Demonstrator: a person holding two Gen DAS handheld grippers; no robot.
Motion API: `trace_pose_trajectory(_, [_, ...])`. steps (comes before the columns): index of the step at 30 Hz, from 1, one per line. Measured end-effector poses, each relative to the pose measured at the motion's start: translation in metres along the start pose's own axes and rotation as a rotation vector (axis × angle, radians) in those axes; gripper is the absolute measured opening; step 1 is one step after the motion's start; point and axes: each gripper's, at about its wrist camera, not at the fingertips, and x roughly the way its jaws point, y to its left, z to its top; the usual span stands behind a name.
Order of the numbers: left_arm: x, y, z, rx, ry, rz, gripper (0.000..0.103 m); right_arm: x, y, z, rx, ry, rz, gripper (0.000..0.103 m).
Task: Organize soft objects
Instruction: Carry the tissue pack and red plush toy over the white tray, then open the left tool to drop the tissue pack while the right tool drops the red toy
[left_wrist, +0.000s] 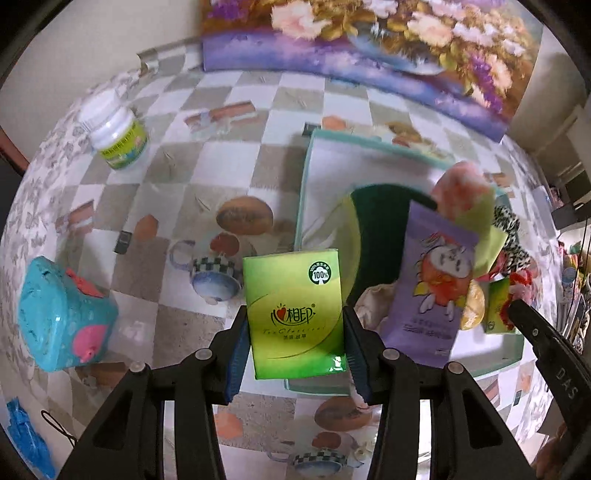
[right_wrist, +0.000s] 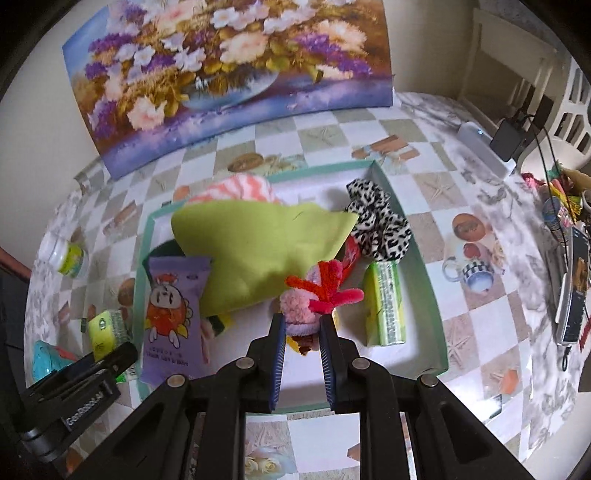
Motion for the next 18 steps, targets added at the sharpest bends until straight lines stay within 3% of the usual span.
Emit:
trace_pose_trajectory(9, [0.016, -0.029, -0.007, 0.105, 0.033, -0.016, 0.049, 0.011, 0.009, -0.001, -0.036, 0.039, -0.005, 0.02])
trace_pose_trajectory(18, [0.039, -0.035, -0.006, 0.111, 0.082, -0.031, 0.049, 0.036, 0.016, -0.003, -0.068, 0.101, -0.004, 0.02])
